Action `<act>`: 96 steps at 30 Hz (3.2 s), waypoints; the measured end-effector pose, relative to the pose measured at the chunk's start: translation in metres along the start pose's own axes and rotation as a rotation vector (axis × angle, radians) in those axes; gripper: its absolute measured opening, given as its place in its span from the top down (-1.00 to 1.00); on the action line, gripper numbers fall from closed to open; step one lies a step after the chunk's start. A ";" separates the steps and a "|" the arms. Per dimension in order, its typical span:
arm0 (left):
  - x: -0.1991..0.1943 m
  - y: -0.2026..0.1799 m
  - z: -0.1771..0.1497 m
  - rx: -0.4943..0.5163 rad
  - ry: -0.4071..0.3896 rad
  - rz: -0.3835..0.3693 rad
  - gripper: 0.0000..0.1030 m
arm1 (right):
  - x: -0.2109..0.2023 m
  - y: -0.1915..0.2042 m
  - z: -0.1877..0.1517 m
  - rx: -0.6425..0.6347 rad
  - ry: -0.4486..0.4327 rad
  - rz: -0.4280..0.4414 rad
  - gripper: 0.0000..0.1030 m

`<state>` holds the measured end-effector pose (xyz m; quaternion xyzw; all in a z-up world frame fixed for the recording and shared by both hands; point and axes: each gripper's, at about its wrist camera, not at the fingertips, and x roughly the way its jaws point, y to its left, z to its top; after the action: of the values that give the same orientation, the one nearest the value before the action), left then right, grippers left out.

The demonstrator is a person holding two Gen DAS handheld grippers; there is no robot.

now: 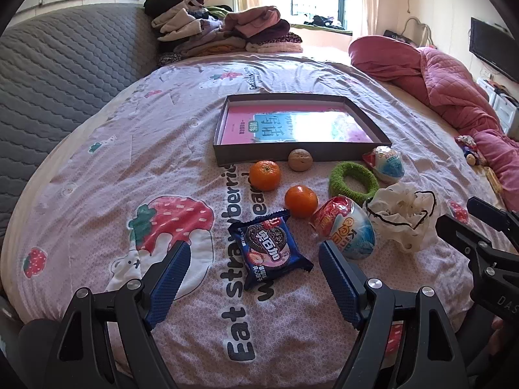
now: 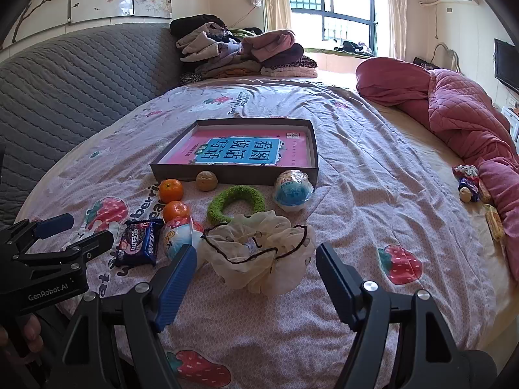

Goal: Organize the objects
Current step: 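Move left tool toward blue cookie packet while right tool approaches cream mesh puff, then close left tool on blue cookie packet while right tool grips cream mesh puff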

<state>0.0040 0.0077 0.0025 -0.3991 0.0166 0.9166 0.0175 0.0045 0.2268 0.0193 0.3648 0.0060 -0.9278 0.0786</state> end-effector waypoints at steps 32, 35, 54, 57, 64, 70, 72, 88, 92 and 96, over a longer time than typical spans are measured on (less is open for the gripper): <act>-0.009 0.000 0.002 -0.010 -0.014 0.005 -0.59 | -0.010 0.004 0.001 -0.005 -0.033 0.010 -0.46; -0.011 -0.001 0.004 -0.010 -0.017 -0.001 -0.59 | -0.014 0.006 0.003 -0.012 -0.044 0.014 -0.46; -0.032 -0.005 0.031 -0.011 -0.084 -0.002 -0.59 | -0.034 0.010 0.027 -0.028 -0.113 -0.003 -0.46; -0.030 -0.002 0.041 -0.015 -0.085 0.006 -0.59 | -0.034 0.008 0.036 -0.031 -0.119 -0.012 -0.46; -0.011 0.001 0.056 -0.016 -0.058 0.034 -0.59 | -0.020 0.000 0.052 -0.025 -0.104 -0.027 -0.47; 0.021 0.000 0.048 -0.016 0.024 0.052 -0.59 | 0.002 -0.010 0.045 -0.006 -0.044 -0.030 -0.47; 0.031 0.002 0.043 -0.022 0.051 0.054 -0.59 | 0.009 -0.013 0.042 0.001 -0.022 -0.030 -0.47; 0.073 0.000 0.019 -0.027 0.167 0.058 -0.59 | 0.053 -0.028 0.020 0.026 0.096 -0.040 -0.47; 0.082 0.001 0.019 -0.037 0.188 0.051 -0.59 | 0.063 -0.033 0.018 0.042 0.121 -0.043 -0.47; 0.088 -0.003 0.018 -0.030 0.194 0.053 -0.59 | 0.074 -0.034 0.015 0.048 0.147 -0.036 -0.47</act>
<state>-0.0687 0.0128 -0.0496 -0.4855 0.0149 0.8740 -0.0144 -0.0641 0.2488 -0.0208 0.4335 -0.0040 -0.8996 0.0523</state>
